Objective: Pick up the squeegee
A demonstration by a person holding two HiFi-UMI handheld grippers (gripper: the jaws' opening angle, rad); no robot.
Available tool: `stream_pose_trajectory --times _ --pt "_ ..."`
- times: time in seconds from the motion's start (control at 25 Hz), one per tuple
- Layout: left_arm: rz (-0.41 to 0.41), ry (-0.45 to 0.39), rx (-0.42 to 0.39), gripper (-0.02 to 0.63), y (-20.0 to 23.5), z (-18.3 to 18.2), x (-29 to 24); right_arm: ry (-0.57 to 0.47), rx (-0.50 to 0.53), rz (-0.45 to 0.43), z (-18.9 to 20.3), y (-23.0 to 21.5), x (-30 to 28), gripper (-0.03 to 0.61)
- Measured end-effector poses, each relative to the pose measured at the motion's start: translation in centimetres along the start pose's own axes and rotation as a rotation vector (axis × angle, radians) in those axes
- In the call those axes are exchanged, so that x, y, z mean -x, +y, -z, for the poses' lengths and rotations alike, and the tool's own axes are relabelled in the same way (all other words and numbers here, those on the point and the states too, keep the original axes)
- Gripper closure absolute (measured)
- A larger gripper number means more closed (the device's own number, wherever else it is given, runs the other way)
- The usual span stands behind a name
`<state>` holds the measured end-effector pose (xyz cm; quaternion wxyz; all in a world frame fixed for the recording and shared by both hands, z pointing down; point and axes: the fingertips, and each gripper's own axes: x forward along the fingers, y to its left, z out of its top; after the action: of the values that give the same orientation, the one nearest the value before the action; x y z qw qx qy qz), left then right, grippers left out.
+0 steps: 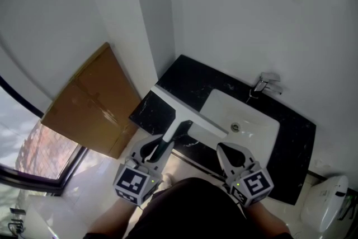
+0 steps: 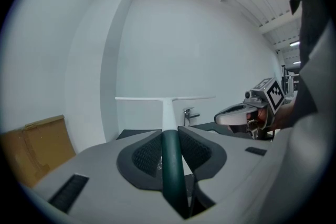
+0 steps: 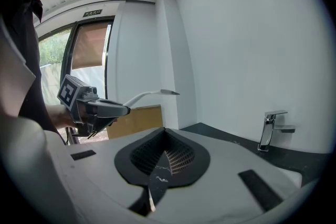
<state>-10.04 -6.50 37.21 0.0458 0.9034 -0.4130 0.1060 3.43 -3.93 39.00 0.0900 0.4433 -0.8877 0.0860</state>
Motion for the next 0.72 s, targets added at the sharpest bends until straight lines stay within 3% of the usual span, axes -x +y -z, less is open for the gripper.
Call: stream_pose_trajectory --times 0.72 --pt "0.003 0.003 -0.001 0.512 -0.03 0.08 -0.38 0.001 0.005 -0.004 -0.3 0.01 0.28 0.572"
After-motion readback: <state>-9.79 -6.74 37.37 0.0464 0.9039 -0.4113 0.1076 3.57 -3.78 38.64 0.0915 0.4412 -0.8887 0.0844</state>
